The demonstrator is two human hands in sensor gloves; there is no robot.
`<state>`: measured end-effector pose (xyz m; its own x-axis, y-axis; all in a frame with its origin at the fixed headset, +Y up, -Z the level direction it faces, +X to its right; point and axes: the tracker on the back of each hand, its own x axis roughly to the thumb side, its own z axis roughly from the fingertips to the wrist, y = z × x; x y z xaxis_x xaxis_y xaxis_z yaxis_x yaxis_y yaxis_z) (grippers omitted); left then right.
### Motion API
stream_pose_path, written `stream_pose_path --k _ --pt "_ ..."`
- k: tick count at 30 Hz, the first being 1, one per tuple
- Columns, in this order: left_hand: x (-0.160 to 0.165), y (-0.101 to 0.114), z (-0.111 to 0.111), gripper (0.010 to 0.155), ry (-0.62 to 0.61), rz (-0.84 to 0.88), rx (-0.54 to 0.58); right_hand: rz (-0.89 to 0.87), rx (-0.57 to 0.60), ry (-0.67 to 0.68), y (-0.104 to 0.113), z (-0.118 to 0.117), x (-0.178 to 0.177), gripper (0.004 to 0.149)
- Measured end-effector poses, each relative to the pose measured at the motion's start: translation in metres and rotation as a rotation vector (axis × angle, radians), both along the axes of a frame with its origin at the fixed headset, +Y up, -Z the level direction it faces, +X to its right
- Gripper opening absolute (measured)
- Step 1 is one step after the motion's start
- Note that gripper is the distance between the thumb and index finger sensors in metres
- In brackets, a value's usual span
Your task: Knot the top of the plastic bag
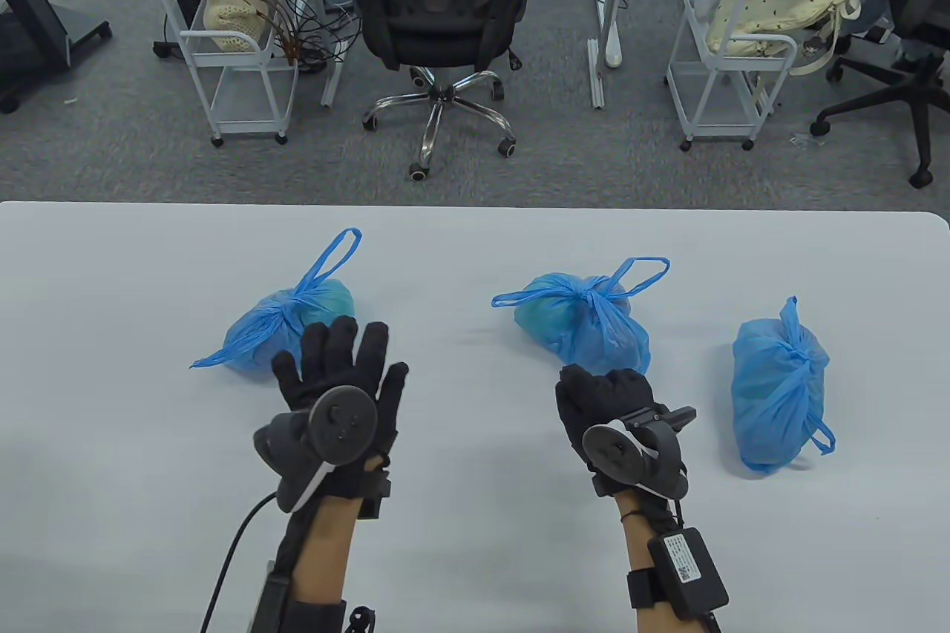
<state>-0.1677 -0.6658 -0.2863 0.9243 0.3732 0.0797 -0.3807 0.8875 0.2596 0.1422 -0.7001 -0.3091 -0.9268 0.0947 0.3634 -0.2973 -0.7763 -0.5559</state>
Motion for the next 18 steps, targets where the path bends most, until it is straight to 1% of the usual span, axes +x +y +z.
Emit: stream_pose_path --k 2,3,4,5,6,7,8,12,16,18 --pt "0.006 -0.036 -0.003 0.059 -0.038 0.053 -0.031 0.031 0.011 -0.013 0.001 0.001 -0.004 0.038" --pt "0.008 -0.049 -0.009 0.061 -0.065 0.031 -0.095 0.041 0.013 -0.01 0.0 0.001 -0.006 0.038" --pt "0.007 -0.054 -0.012 0.061 -0.058 -0.022 -0.225 0.054 0.008 -0.009 0.0 0.001 -0.008 0.038" --pt "0.004 -0.058 -0.012 0.062 -0.014 -0.075 -0.267 0.073 0.006 -0.017 -0.001 0.001 -0.011 0.038" --pt "0.002 -0.06 -0.012 0.063 0.001 -0.093 -0.226 0.084 0.007 -0.016 -0.002 0.001 -0.012 0.038" --pt "-0.001 -0.062 -0.016 0.062 -0.015 -0.105 -0.184 0.097 0.001 -0.011 -0.002 0.0 -0.015 0.038" --pt "-0.001 -0.062 -0.015 0.062 -0.021 -0.104 -0.219 0.101 -0.005 -0.013 -0.003 0.0 -0.016 0.038" --pt "0.001 -0.066 -0.015 0.062 -0.037 -0.08 -0.25 0.109 -0.078 -0.029 -0.006 -0.002 -0.02 0.041" --pt "0.007 -0.063 -0.012 0.062 -0.041 -0.144 -0.233 0.122 -0.144 -0.055 -0.007 -0.002 -0.024 0.046" --pt "0.007 -0.063 -0.012 0.062 -0.042 -0.13 -0.233 0.105 -0.178 -0.056 -0.008 -0.002 -0.027 0.051"
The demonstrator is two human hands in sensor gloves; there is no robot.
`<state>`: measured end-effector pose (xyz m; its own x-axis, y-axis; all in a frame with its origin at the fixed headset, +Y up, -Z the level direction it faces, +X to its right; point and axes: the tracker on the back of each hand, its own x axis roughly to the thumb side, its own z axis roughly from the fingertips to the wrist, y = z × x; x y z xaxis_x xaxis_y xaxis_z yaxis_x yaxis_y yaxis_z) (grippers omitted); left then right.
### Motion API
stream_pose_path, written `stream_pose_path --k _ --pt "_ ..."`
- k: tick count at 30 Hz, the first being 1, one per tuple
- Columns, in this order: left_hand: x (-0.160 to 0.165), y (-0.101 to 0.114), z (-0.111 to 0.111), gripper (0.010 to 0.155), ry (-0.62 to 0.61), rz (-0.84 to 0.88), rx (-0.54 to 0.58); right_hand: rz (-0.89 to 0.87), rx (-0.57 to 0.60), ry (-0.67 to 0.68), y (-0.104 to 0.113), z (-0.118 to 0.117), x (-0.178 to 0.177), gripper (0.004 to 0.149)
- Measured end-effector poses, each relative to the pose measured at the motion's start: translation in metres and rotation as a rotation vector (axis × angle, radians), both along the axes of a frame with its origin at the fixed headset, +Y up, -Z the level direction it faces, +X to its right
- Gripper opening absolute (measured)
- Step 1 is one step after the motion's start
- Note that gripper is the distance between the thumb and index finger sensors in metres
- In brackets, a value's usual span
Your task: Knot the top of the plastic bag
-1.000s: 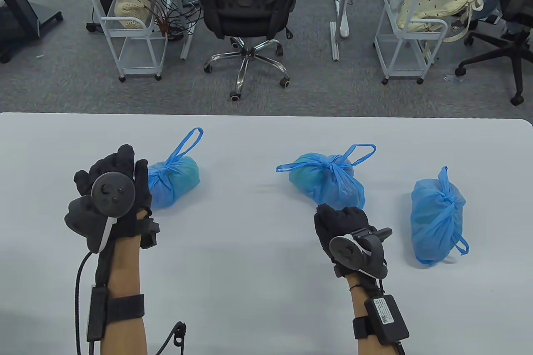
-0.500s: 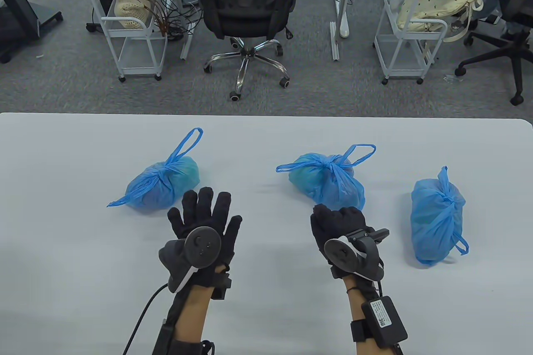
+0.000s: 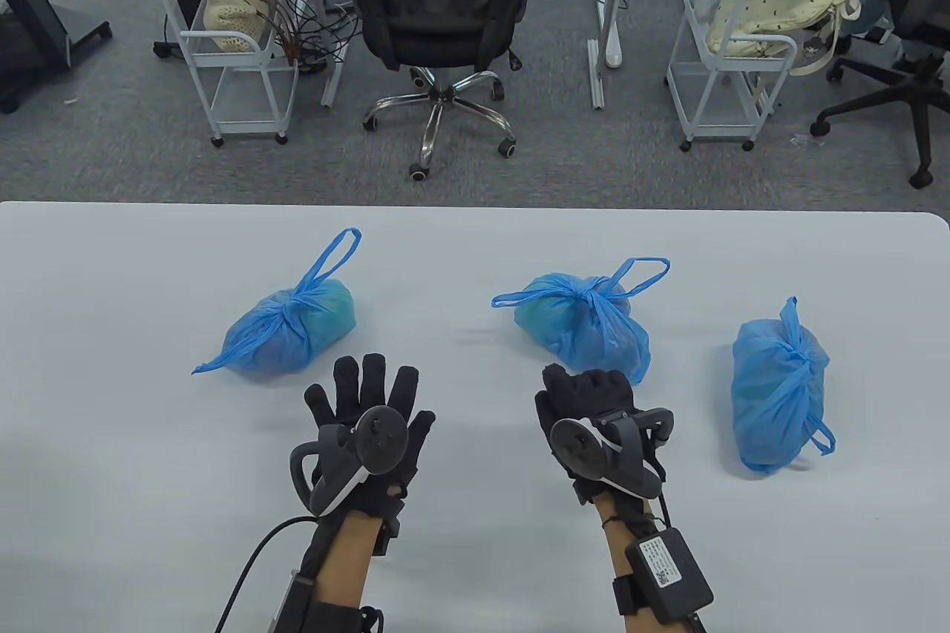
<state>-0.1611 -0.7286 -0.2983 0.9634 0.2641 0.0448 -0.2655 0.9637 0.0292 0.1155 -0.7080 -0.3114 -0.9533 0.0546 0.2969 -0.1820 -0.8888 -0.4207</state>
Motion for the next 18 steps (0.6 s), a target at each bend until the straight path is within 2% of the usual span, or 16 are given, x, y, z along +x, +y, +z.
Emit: stream_pose_path --k 10,18 --pt "-0.004 -0.001 -0.001 0.061 0.005 0.024 -0.02 -0.006 -0.2 0.059 -0.007 -0.001 -0.016 0.08" --pt "-0.004 -0.001 -0.002 0.061 0.006 0.017 -0.018 0.042 -0.261 0.056 -0.01 0.0 -0.022 0.083"
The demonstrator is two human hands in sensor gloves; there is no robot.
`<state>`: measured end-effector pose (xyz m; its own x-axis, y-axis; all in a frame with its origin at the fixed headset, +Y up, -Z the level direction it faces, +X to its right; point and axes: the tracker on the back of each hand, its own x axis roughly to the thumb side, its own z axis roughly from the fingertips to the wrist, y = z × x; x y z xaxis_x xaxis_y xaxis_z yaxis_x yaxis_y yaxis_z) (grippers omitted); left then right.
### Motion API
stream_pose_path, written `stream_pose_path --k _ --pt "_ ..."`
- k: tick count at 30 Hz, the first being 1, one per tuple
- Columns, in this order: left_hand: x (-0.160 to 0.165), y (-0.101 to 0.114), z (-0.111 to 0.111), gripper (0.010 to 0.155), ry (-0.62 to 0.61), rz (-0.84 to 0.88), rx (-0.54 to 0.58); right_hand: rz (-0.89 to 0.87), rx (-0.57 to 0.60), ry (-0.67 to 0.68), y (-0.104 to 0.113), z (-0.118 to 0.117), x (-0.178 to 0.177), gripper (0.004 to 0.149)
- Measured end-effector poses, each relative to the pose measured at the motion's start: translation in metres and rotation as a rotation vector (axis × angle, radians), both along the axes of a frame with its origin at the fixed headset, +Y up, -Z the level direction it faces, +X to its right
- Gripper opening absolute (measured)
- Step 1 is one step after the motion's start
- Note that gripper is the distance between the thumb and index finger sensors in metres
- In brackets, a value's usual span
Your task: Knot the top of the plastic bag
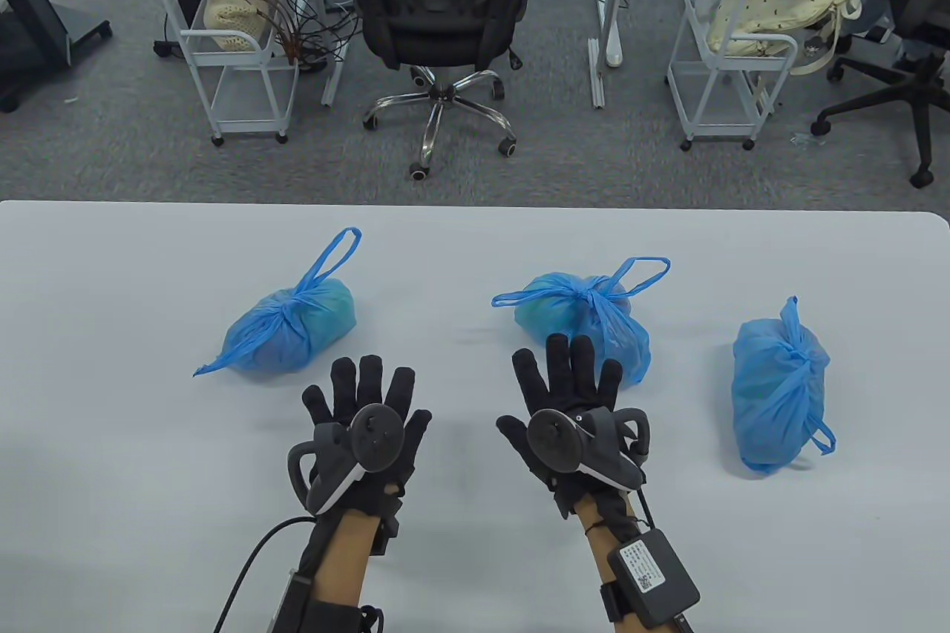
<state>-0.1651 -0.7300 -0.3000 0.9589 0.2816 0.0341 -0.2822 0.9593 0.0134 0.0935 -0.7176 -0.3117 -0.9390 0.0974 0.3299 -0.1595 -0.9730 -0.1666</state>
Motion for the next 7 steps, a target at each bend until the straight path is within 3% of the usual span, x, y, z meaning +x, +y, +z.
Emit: stream_pose_path --k 7 --pt "-0.0001 0.0007 -0.0003 0.061 0.0 -0.023 0.007 0.022 0.012 -0.004 0.0015 0.0007 0.0002 0.081"
